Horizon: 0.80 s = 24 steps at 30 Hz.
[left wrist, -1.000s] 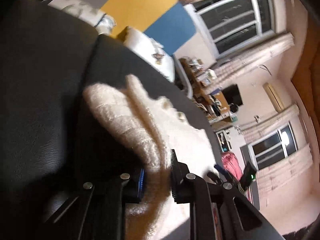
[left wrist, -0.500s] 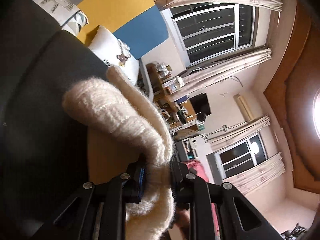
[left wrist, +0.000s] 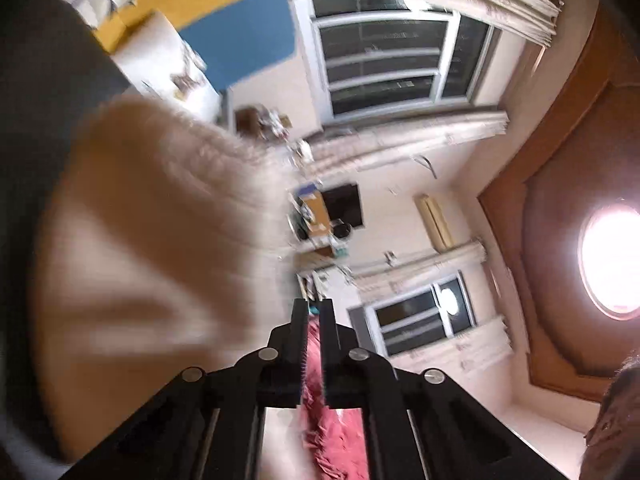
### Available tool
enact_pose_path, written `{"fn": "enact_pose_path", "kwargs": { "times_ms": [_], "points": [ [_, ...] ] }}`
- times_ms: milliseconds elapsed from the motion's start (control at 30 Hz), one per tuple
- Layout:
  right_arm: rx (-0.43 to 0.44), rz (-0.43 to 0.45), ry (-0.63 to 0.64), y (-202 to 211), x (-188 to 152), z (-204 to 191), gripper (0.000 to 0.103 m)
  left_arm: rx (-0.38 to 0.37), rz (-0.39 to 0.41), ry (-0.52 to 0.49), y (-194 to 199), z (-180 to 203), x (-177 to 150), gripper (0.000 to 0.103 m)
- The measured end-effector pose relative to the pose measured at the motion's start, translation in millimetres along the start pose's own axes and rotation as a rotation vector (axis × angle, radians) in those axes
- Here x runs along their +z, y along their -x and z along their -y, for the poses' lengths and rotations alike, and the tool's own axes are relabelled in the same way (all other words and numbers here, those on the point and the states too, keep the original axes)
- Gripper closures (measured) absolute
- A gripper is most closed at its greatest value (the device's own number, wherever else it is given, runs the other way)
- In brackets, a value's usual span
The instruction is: Fold clothes
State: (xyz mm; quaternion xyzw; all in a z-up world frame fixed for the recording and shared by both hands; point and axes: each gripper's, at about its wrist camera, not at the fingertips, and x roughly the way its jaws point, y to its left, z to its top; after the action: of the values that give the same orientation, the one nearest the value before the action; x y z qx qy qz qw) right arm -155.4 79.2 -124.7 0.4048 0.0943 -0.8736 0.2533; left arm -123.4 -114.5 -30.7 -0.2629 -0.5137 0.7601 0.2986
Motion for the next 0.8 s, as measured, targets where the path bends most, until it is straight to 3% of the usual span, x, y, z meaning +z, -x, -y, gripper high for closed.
{"fn": "enact_pose_path", "kwargs": {
  "times_ms": [100,200,400,433,500,667,800],
  "points": [
    [0.007,0.005,-0.005,0.8,-0.3,1.1,0.0,0.028,-0.067,-0.026,-35.7,4.7,-1.1,0.101],
    [0.02,0.011,-0.014,1.7,-0.7,3.2,0.0,0.116,-0.087,-0.089,-41.9,9.8,0.6,0.101],
    [0.03,0.022,-0.019,3.2,-1.6,4.3,0.0,0.613,-0.221,-0.287,-29.2,5.9,4.2,0.082],
    [0.031,0.024,-0.019,3.5,-1.9,4.5,0.0,0.654,-0.24,-0.277,-26.0,0.5,5.0,0.081],
    [0.037,0.03,-0.023,4.7,-2.3,5.1,0.0,0.683,-0.267,-0.22,-18.2,-11.9,7.8,0.078],
    [0.088,0.044,-0.045,9.2,-1.8,11.1,0.0,0.615,-0.26,-0.073,-18.9,-22.5,19.5,0.066],
    [0.189,0.084,-0.08,17.7,-3.4,27.2,0.0,0.679,-0.353,-0.178,-50.4,-10.7,30.0,0.055]
  ]
}}
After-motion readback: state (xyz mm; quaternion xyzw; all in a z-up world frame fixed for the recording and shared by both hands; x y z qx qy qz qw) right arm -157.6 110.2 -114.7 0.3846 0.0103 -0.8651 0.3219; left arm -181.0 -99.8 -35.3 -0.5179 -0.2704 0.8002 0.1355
